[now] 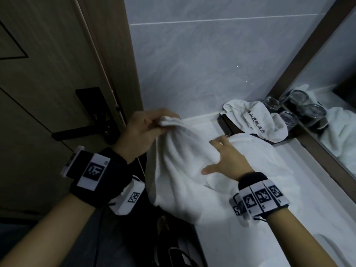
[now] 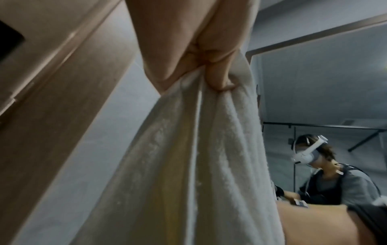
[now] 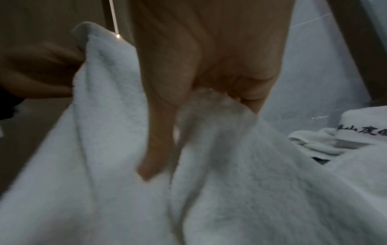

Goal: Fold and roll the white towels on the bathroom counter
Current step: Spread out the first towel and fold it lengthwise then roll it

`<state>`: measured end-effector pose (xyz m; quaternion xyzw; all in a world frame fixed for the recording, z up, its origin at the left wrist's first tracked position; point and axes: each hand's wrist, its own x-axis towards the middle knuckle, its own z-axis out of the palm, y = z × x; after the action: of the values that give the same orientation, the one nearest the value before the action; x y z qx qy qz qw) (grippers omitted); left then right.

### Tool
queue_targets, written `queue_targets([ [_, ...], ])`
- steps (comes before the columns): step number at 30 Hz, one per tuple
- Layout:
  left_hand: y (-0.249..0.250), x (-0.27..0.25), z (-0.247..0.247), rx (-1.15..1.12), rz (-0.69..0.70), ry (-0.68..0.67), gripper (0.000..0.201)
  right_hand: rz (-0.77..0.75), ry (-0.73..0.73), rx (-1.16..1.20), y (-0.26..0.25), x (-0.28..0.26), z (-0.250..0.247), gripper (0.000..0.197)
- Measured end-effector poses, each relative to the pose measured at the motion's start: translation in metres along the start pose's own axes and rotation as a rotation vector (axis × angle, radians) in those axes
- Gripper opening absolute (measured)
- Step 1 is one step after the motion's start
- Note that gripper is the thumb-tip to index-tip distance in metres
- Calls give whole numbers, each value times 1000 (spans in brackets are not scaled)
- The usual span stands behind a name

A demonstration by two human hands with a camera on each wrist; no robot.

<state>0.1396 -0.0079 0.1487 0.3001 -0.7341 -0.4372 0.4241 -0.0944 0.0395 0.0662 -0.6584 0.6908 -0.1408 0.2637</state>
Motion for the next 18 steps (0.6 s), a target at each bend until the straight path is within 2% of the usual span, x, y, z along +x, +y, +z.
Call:
queue_targets([
  [1, 0, 2, -6, 0, -3, 66, 29, 105, -63, -74, 5, 3, -2, 67],
  [3, -3, 4, -19, -20, -38, 226, 16, 279, -126, -209, 15, 4, -5, 49],
  [4, -4, 4, -26, -39, -70, 304, 16, 321, -117, -226, 19, 2, -6, 35],
  [6, -8, 4, -37, -52, -127, 400, 22, 305, -96, -175, 26, -1, -5, 8],
  [7, -11, 3, -42, -36, -158, 419, 23, 280, -91, -168, 29, -2, -3, 13],
  [9, -19, 0, -47, 23, -223, 456, 16, 256, -56, -83, 35, -3, -1, 13],
  [11, -27, -2, -53, 75, -289, 518, 9, 231, 25, 185, 38, -6, -1, 16],
  [14, -36, -7, -60, 114, -378, 583, 9, 181, 191, 541, 41, -11, -3, 28],
  [18, -37, -10, -62, 146, -441, 607, 14, 150, 296, 821, 26, -6, -5, 18],
])
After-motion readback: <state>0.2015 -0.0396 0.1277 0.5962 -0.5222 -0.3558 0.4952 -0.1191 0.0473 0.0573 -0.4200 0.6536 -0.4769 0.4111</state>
